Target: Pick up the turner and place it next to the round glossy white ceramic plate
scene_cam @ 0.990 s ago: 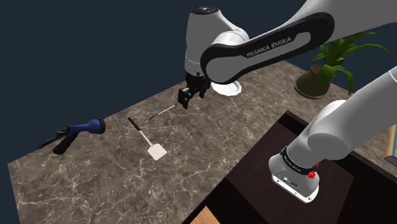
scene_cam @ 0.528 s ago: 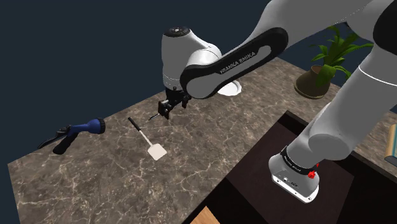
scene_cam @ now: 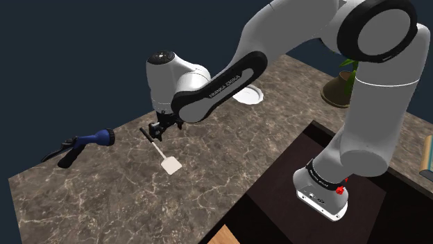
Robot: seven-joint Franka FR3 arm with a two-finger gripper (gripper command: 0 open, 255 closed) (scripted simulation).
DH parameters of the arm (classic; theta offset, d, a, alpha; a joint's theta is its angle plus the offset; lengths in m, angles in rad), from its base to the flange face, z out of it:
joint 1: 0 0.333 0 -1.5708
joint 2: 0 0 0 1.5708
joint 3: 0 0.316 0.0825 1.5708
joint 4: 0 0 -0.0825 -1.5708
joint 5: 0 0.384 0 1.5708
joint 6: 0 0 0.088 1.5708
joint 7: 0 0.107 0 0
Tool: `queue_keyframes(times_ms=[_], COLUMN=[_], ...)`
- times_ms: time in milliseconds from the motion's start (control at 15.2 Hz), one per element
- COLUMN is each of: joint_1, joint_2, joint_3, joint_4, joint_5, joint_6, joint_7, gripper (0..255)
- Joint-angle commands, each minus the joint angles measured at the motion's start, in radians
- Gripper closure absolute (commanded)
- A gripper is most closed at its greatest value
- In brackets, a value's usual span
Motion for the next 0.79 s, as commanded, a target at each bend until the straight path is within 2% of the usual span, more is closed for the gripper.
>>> queue_keyframes(times_ms=[0,264,726], joint_1=[0.043,0.112,0.130], joint_2=[0.085,0.223,0.290], joint_3=[-0.018,-0.050,-0.076], joint_4=[0.088,0.244,0.256], joint_5=[-0.037,-0.078,-0.108], joint_6=[-0.009,-0.028,0.026], joint_7=[0.038,0.079,0.095], gripper=[0,0,0])
